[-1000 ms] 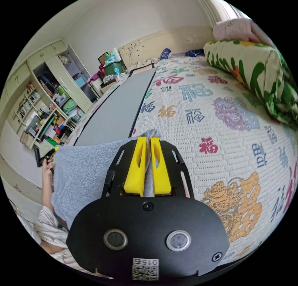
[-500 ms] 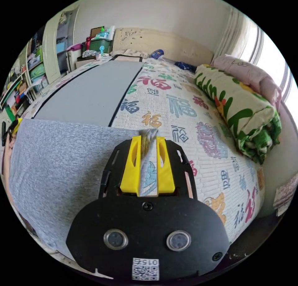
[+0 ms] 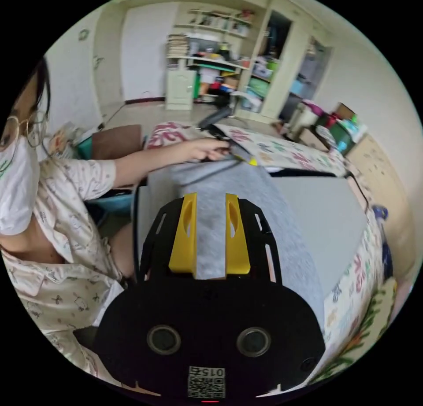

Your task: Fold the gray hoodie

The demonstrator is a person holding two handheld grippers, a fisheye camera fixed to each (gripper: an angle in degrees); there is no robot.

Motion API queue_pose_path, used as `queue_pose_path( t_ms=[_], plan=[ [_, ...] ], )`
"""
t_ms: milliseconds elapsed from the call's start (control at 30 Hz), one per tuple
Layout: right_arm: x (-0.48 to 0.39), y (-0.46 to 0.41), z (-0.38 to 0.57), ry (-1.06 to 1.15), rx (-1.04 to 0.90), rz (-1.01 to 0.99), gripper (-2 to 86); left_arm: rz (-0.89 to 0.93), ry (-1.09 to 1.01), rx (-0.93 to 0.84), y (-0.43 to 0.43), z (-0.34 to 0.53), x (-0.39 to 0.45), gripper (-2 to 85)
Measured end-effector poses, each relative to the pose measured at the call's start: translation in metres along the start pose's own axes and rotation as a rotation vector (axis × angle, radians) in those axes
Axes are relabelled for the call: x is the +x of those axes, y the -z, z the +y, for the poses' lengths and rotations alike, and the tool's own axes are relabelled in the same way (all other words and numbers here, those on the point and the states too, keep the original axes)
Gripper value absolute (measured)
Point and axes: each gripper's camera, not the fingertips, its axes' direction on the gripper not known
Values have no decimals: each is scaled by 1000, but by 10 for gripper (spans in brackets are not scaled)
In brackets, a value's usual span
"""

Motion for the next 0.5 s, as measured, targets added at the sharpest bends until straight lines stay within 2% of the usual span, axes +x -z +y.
queue_pose_path(
  t_ms=[67,167,267,400,500],
  plan=[
    [-53,-51,-13,124,-106,25,108,4,-6,5,-1,8,-3,68],
    [-85,-105,-1,129,-234,137,101,18,-4,6,-4,20,-10,63],
    [-104,-139,29,111,-316,145,58,25,1,-5,-9,33,-17,59],
    [-124,-149,62,74,-288,96,34,4,-19,-9,-13,51,-19,51],
    [-134,-138,81,20,-203,5,11,-109,-98,1,-15,70,-4,37]
  ],
)
